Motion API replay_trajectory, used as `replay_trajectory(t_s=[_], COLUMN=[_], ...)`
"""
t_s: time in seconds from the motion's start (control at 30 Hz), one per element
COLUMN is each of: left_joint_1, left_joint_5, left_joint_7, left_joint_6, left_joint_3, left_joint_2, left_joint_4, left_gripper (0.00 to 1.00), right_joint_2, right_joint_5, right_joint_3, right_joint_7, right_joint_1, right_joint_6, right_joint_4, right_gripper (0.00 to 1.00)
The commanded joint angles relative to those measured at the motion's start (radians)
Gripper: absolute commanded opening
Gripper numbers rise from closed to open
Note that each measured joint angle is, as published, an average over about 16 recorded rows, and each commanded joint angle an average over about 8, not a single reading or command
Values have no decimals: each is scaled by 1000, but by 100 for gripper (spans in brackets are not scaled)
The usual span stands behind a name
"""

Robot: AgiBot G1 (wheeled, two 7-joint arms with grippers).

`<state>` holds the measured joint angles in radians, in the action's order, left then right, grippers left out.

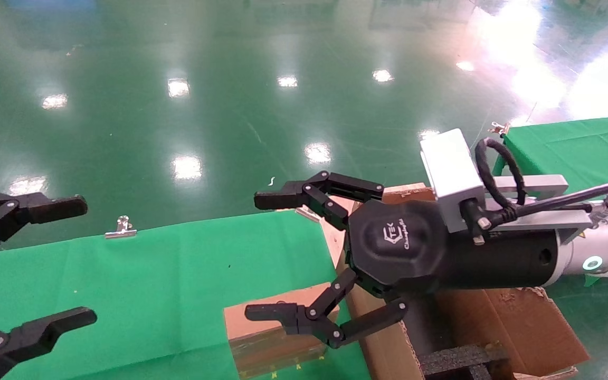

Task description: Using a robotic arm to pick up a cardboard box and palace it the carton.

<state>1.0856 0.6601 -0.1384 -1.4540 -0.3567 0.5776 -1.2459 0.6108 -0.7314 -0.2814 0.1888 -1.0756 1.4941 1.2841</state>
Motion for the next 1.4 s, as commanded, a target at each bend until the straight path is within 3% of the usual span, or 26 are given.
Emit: replay_trajectory(t_s=[0.03,0.47,0.5,0.73,0.77,1.0,1.4], left_joint_1=[0,0,0,0,0,0,0], left_joint_5=[0,0,0,0,0,0,0], left_joint_7=[0,0,0,0,0,0,0], left_joint_6=[0,0,0,0,0,0,0], left_joint_3=[0,0,0,0,0,0,0], left_joint_2=[0,0,0,0,0,0,0], left_joint_4=[0,0,0,0,0,0,0], left_gripper=[100,100,93,6,0,0,0], right_joint_2=[0,0,0,0,0,-5,87], right_joint_5=[0,0,0,0,0,-62,-386], right_joint_3=[0,0,0,0,0,-30,-209], right_joint_7=[0,0,0,0,0,19,76], right_joint_1=[0,0,0,0,0,-17,-225], right_joint_6=[0,0,0,0,0,3,65], right_joint_4=[0,0,0,0,0,-2,-100], right_gripper=[100,100,100,100,100,100,100])
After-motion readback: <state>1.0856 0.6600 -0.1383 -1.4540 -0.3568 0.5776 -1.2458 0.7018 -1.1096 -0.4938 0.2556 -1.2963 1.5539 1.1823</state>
